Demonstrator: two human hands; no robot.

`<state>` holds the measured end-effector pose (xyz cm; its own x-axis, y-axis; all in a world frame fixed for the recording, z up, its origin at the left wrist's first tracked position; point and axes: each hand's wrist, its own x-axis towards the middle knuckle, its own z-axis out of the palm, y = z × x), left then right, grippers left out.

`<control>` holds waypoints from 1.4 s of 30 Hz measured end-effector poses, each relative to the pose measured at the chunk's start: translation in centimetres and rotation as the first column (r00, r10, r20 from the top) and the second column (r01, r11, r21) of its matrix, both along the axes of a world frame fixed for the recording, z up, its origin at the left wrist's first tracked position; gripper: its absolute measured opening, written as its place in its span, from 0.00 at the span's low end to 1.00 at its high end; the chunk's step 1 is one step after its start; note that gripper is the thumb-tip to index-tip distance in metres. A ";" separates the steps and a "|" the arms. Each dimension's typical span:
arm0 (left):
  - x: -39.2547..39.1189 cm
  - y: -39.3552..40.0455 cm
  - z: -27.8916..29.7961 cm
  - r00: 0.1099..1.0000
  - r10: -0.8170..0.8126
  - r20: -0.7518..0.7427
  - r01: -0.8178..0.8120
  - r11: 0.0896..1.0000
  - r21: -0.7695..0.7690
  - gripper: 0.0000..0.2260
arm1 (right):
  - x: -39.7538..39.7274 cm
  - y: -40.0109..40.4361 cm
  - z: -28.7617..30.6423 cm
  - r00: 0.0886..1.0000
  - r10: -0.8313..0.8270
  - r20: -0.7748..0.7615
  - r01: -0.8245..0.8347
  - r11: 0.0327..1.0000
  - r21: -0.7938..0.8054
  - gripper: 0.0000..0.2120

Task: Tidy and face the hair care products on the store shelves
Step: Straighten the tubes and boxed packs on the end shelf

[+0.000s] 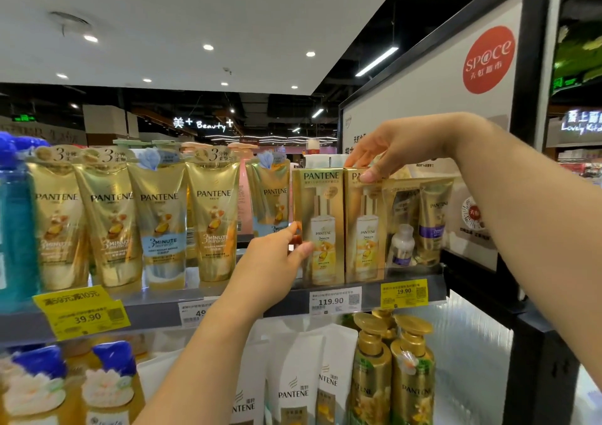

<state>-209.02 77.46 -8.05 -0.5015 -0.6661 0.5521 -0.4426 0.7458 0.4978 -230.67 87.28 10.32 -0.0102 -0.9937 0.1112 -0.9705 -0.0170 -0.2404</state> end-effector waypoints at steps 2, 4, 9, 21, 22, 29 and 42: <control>0.5 0.5 0.0 1.000 0.008 0.026 -0.007 1.000 -0.027 0.26 | 0.4 0.2 0.2 0.998 -0.025 -0.060 0.027 0.999 0.030 0.22; 1.5 1.3 -0.1 1.000 0.020 0.005 -0.020 0.997 -0.069 0.22 | 1.3 0.5 0.2 0.989 -0.069 -0.132 0.073 0.997 0.026 0.27; 5.7 3.2 -0.7 0.979 0.052 -0.199 -0.083 0.985 -0.152 0.16 | 6.5 1.3 -0.6 0.979 -0.115 -0.170 0.032 0.905 -0.425 0.23; 15.4 -0.7 -2.5 0.829 0.421 -0.367 -0.486 0.868 -0.104 0.12 | 22.1 -4.8 -10.8 0.969 0.196 0.154 -0.041 0.734 -0.678 0.13; 15.8 -0.9 -2.6 0.837 0.414 -0.359 -0.477 0.872 -0.106 0.12 | 22.9 -5.6 -10.0 0.964 0.219 0.152 -0.052 0.715 -0.697 0.14; 17.5 -1.0 -3.7 0.903 0.263 -0.338 -0.332 0.929 -0.163 0.11 | 27.7 -11.0 -2.8 0.995 0.031 -0.093 -0.074 0.858 -0.509 0.16; 21.0 -2.1 -2.9 0.922 0.111 -0.372 -0.209 0.949 -0.235 0.13 | 28.9 -11.9 -1.2 1.000 0.016 0.003 -0.012 0.870 -0.493 0.08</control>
<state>-188.05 75.35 -10.92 -0.1426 -0.5256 0.8387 -0.4014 0.8053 0.4363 -201.81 75.42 9.09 0.0008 -0.8100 0.5864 -0.9676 -0.1487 -0.2040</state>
